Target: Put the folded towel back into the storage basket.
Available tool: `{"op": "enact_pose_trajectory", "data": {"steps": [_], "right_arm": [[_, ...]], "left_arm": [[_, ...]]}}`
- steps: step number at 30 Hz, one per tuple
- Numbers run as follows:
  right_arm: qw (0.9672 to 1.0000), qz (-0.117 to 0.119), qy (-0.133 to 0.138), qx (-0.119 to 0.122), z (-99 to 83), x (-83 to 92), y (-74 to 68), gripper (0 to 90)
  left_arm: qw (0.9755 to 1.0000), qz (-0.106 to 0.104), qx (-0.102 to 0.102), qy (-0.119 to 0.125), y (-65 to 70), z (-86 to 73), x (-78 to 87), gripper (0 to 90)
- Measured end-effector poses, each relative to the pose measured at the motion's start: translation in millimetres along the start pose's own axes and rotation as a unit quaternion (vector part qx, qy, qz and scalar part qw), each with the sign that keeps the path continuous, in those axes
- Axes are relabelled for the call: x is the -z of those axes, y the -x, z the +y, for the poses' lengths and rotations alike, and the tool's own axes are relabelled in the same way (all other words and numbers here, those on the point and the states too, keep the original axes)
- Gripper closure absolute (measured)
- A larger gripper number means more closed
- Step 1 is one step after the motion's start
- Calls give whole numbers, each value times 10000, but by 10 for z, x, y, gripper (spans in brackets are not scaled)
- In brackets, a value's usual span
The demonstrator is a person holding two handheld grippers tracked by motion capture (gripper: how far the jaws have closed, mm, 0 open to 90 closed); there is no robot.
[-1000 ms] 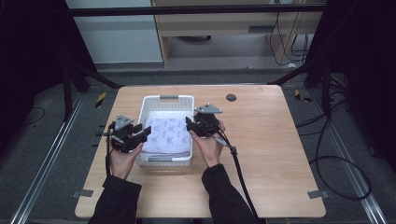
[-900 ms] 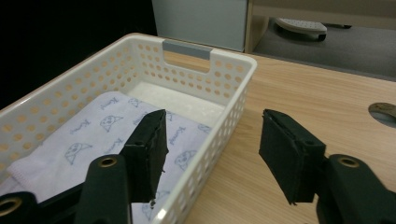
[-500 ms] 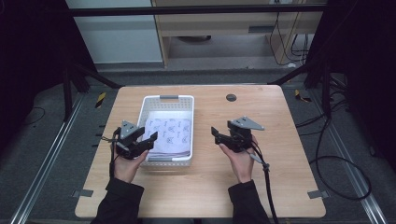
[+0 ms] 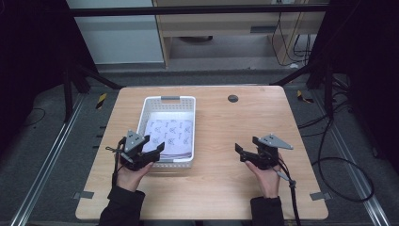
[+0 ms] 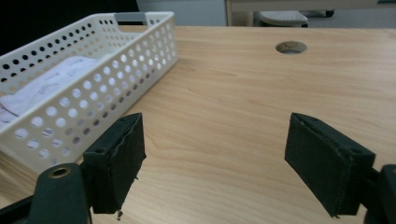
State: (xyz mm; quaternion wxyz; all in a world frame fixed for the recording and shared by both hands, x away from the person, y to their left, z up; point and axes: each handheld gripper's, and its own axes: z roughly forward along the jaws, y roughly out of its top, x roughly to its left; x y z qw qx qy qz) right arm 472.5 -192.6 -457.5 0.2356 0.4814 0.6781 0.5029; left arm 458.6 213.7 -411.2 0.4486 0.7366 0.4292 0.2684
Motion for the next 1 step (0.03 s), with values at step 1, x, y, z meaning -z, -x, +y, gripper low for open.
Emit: {"op": "enact_pose_trajectory", "data": {"steps": [1], "right_arm": [[10000,-37,0,-8,-32,20,43,199]], "left_arm": [[10000,-11,-10,2,15,-10,7,342]]}}
